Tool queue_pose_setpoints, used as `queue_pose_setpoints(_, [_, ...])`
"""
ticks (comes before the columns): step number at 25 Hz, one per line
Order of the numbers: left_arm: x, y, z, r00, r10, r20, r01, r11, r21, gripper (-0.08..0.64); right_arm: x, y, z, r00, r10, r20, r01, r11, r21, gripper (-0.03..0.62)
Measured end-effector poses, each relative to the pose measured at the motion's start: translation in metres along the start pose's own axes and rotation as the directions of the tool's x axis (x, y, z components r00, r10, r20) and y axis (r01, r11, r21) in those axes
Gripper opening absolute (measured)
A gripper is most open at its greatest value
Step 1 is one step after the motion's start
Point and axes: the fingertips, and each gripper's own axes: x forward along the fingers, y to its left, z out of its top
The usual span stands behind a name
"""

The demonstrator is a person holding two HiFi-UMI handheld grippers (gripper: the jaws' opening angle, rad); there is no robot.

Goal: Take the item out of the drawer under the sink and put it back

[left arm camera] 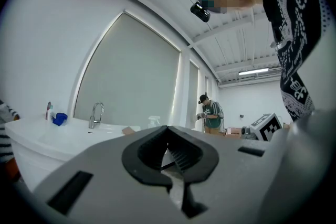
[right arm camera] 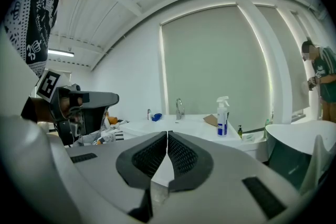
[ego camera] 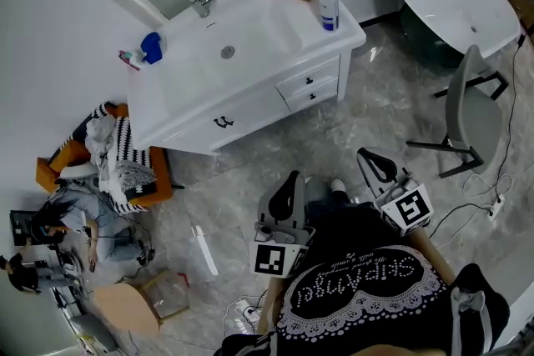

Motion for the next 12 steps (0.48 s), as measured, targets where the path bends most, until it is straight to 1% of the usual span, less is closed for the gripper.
queue_pose_setpoints(3, [0.007, 0.002, -0.002, 1.000, 0.004, -0.011, -0.004, 1.000, 0.017, 0.005, -0.003, -0.009, 0.000, 1.000, -0.027, -0.007, 0.027, 1.000, 0.006, 0.020])
queue_pose_setpoints(7, [0.020, 0.003, -0.002, 1.000, -0.016, -0.021, 0.016, 1.000, -0.001, 0.005, -0.001, -0.018, 0.006, 0.998, -0.056, 0.006, 0.056, 0.998, 0.021, 0.020])
queue_pose_setpoints(12, [0.028, 0.017, -0.009, 0.998, -0.025, -0.063, 0.024, 1.000, -0.016, 0.004, 0.013, -0.020, 0.003, 0.998, -0.064, -0.016, 0.064, 0.998, 0.020, 0.019])
